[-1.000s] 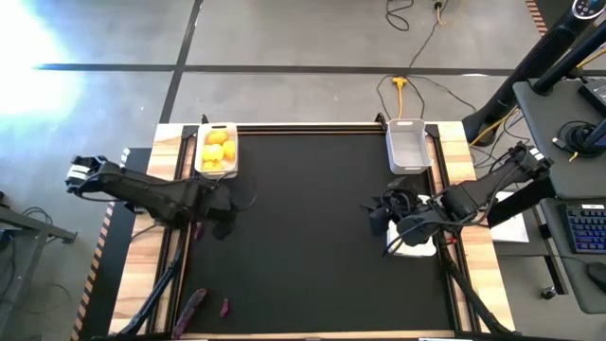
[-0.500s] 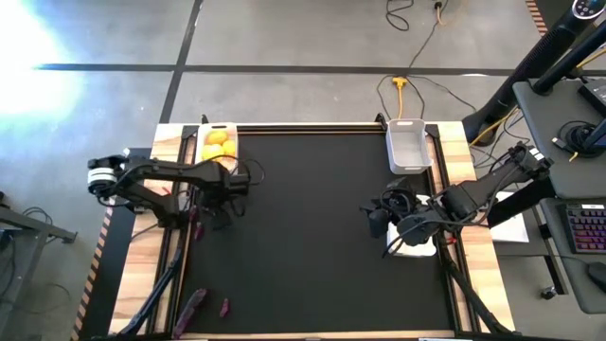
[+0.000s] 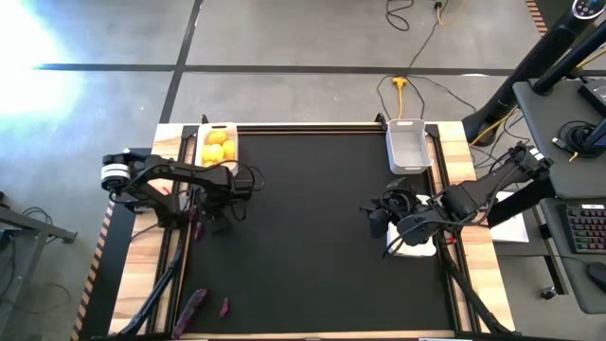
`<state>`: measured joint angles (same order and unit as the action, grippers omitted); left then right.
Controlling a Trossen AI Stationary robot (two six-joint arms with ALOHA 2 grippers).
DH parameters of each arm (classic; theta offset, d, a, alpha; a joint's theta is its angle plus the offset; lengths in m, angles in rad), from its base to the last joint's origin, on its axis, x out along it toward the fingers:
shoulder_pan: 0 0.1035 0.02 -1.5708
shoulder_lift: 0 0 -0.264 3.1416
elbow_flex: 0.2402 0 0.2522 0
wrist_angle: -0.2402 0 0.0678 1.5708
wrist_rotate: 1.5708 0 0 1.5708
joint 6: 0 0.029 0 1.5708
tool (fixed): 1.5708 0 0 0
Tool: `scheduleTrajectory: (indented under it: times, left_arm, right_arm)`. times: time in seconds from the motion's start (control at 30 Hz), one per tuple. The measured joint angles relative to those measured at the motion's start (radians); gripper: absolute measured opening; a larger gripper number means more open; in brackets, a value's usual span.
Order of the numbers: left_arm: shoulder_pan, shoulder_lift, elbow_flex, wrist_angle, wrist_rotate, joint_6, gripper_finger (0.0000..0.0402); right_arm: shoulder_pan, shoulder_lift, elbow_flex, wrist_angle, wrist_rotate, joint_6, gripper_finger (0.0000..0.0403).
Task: Sort produce into baskets
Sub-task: Put the purple eggplant into the gray bin
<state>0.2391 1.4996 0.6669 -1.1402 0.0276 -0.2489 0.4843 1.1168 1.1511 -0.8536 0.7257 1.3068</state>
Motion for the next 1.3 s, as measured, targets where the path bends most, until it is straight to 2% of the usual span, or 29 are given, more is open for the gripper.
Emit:
scheduleTrajectory:
  times: [0.17, 0.3, 0.53, 0.73, 0.97, 1.17, 1.3]
  left_arm:
    - [-0.004, 0.005, -0.001, 0.011, 0.009, -0.008, 0.0103]
    - [-0.007, 0.005, 0.000, 0.014, 0.009, -0.010, 0.0072]
    - [-0.021, 0.005, 0.017, 0.025, 0.023, -0.013, 0.0058]
    - [-0.073, 0.005, 0.132, 0.072, 0.087, -0.013, 0.0057]
    - [-0.154, 0.046, 0.316, 0.358, 0.098, 0.014, 0.0057]
    - [-0.154, 0.193, 0.471, 0.614, 0.089, 0.019, 0.0056]
    - [-0.153, 0.301, 0.552, 0.716, 0.049, 0.034, 0.0056]
  right_arm:
    - [0.000, 0.000, 0.000, 0.000, 0.000, 0.000, 0.0249]
    - [0.000, 0.000, 0.000, 0.000, 0.000, -0.001, 0.0249]
    - [0.000, 0.000, 0.000, 0.000, 0.000, 0.000, 0.0249]
    - [0.000, 0.000, 0.000, 0.000, 0.000, -0.001, 0.0249]
    - [0.000, 0.000, 0.000, 0.000, 0.000, 0.000, 0.0249]
    - [0.000, 0.000, 0.001, 0.000, 0.000, 0.000, 0.0249]
    - [0.000, 0.000, 0.001, 0.000, 0.000, -0.001, 0.0249]
